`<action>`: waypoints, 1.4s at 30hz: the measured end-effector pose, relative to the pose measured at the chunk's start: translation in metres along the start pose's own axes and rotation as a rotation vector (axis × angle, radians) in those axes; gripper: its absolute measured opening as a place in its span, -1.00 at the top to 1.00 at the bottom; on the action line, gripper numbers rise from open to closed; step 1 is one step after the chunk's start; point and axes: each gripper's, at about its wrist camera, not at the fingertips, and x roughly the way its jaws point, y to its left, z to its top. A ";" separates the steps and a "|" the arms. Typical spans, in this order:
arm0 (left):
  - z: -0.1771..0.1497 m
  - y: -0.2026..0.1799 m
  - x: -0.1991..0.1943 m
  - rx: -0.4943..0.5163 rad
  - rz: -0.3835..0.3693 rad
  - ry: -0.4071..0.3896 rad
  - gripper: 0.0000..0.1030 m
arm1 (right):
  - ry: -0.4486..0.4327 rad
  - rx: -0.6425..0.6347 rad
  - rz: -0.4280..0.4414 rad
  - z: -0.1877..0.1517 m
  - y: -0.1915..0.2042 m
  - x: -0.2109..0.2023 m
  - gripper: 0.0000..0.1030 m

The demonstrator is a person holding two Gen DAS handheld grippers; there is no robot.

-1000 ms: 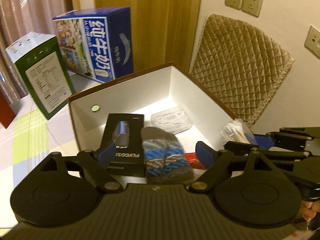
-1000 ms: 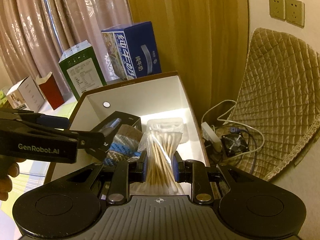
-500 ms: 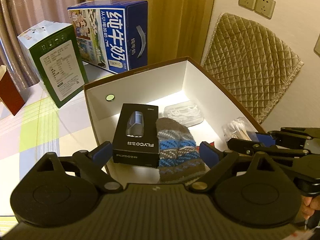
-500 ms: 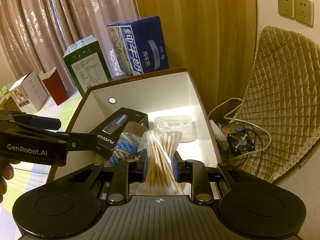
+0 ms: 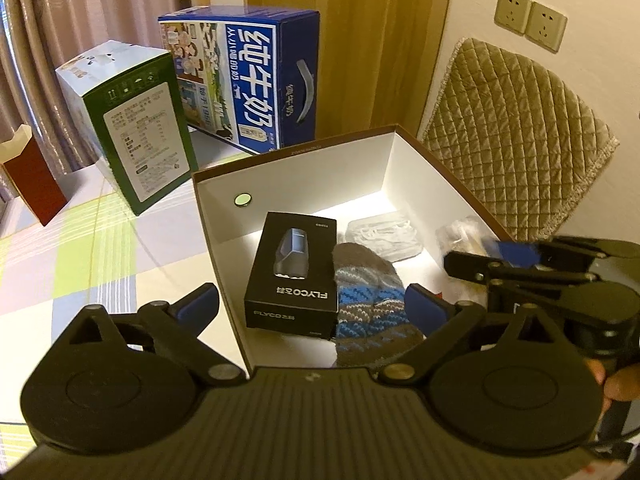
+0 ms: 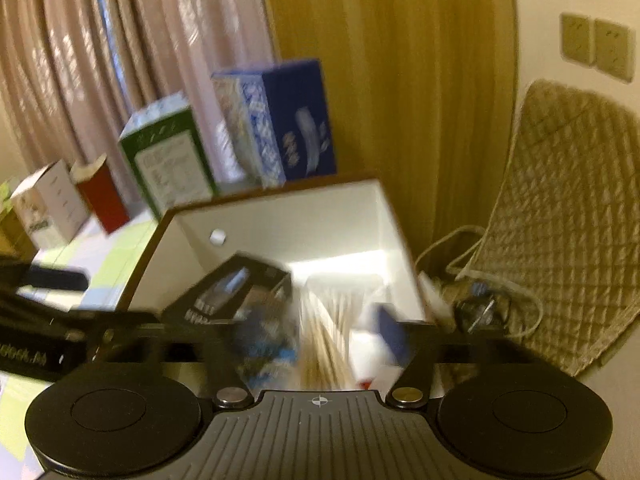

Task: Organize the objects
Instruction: 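Open the left tool releasing the sock while the right tool releases the swab bag, then withdraw both tools from the brown box back over the table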

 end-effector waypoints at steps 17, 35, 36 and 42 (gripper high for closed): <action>-0.010 0.005 -0.020 -0.038 0.009 -0.015 -0.95 | 0.050 0.070 0.025 -0.019 -0.009 -0.029 -0.86; -0.031 -0.003 -0.051 -0.031 0.005 -0.047 -0.95 | 0.057 0.085 0.018 -0.031 -0.001 -0.056 -0.96; -0.033 -0.003 -0.054 -0.030 0.004 -0.050 -0.95 | 0.058 0.085 0.017 -0.033 0.000 -0.058 -0.96; -0.047 0.003 -0.073 -0.039 -0.009 -0.067 -0.98 | 0.060 0.090 0.011 -0.040 0.013 -0.071 -0.96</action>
